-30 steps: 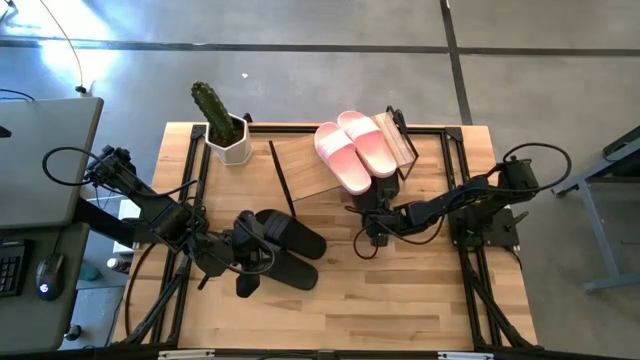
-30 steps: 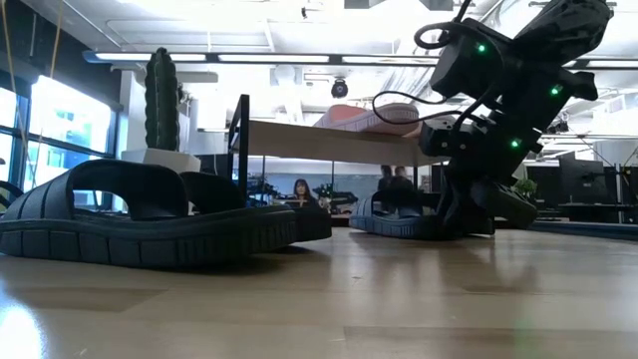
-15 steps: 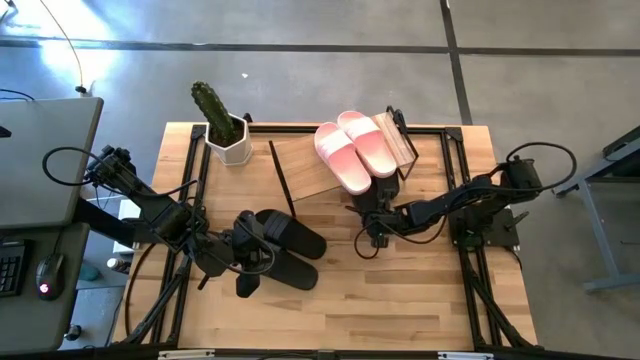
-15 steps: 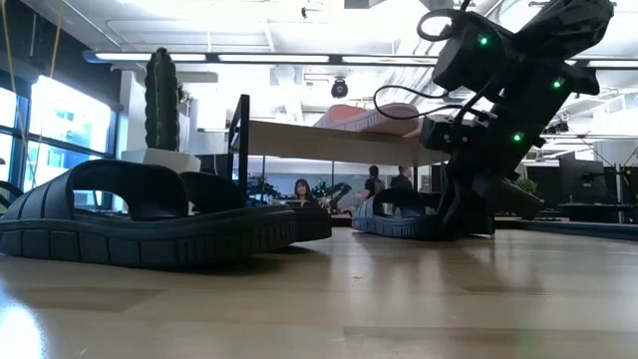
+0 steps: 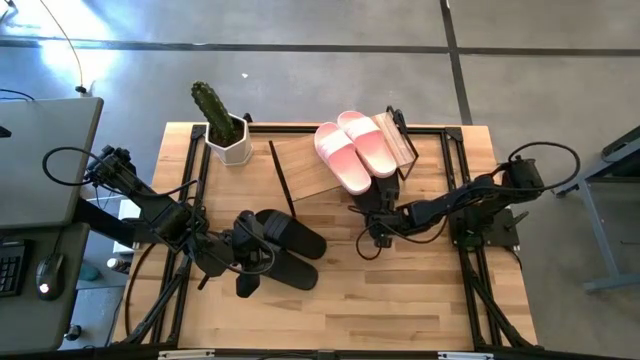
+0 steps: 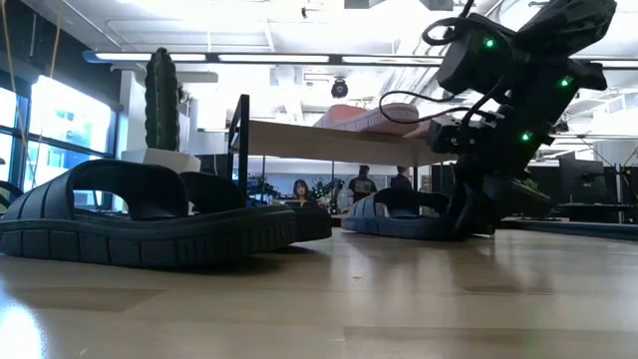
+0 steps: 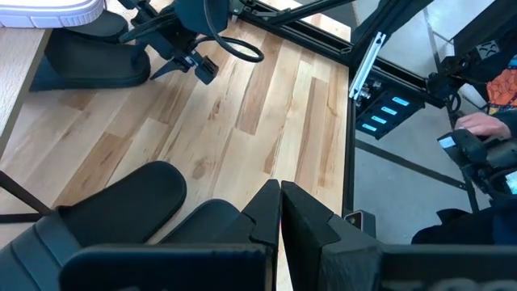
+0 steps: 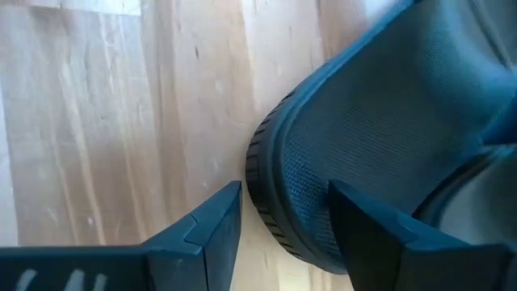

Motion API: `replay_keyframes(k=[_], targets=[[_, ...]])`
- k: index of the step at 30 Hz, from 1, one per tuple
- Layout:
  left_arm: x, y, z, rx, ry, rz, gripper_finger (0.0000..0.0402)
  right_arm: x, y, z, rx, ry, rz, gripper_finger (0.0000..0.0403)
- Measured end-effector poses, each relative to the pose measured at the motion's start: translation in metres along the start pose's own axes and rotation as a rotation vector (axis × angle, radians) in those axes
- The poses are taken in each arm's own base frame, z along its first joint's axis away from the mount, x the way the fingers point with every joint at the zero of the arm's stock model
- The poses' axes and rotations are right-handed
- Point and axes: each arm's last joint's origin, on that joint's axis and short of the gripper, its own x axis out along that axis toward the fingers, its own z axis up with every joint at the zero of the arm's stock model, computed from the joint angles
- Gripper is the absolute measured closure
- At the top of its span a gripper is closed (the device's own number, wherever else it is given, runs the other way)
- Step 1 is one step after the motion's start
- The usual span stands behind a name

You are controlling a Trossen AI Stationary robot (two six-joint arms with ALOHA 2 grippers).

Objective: Pick and place slides into the shelf
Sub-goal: Put the black slide under the shelf

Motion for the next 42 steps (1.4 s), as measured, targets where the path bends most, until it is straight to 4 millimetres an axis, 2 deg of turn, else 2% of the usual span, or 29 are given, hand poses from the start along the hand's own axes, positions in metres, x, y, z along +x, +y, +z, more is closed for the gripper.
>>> replay_keyframes(k=[11,15,19,23,26,29,31,33,35,42], targets=[[0.000,0.000,0.000,0.001,0.001,0.001,0.0399,-0.031,-0.016,0.004,0.065,-0.088,0.023,0.0228],[0.000,0.000,0.000,0.001,0.001,0.001,0.0399,-0.048,-0.022,-0.004,0.143,-0.055,0.068,0.0230],[0.000,0.000,0.000,0.001,0.001,0.001,0.0399,-0.075,-0.027,-0.018,0.221,-0.023,0.161,0.0244],[0.000,0.000,0.000,0.002,0.002,0.002,0.0399,-0.109,-0.033,-0.031,0.298,-0.082,0.258,0.0279],[0.000,0.001,-0.001,0.004,0.005,0.005,0.0399,-0.131,-0.037,-0.040,0.343,-0.146,0.347,0.0322],[0.000,0.001,-0.001,0.004,0.005,0.005,0.0399,-0.147,-0.041,-0.049,0.382,-0.190,0.422,0.0381],[0.000,0.001,-0.001,0.004,0.005,0.005,0.0399,-0.154,-0.041,-0.054,0.407,-0.211,0.455,0.0395],[0.000,0.001,-0.001,0.004,0.005,0.005,0.0399,-0.156,-0.040,-0.057,0.443,-0.224,0.454,0.0389],[0.000,0.001,-0.001,0.004,0.005,0.006,0.0399,-0.149,-0.033,-0.062,0.459,-0.215,0.442,0.0395],[0.000,0.001,-0.001,0.004,0.005,0.005,0.0399,-0.099,-0.004,-0.083,0.632,-0.308,0.430,0.0402]])
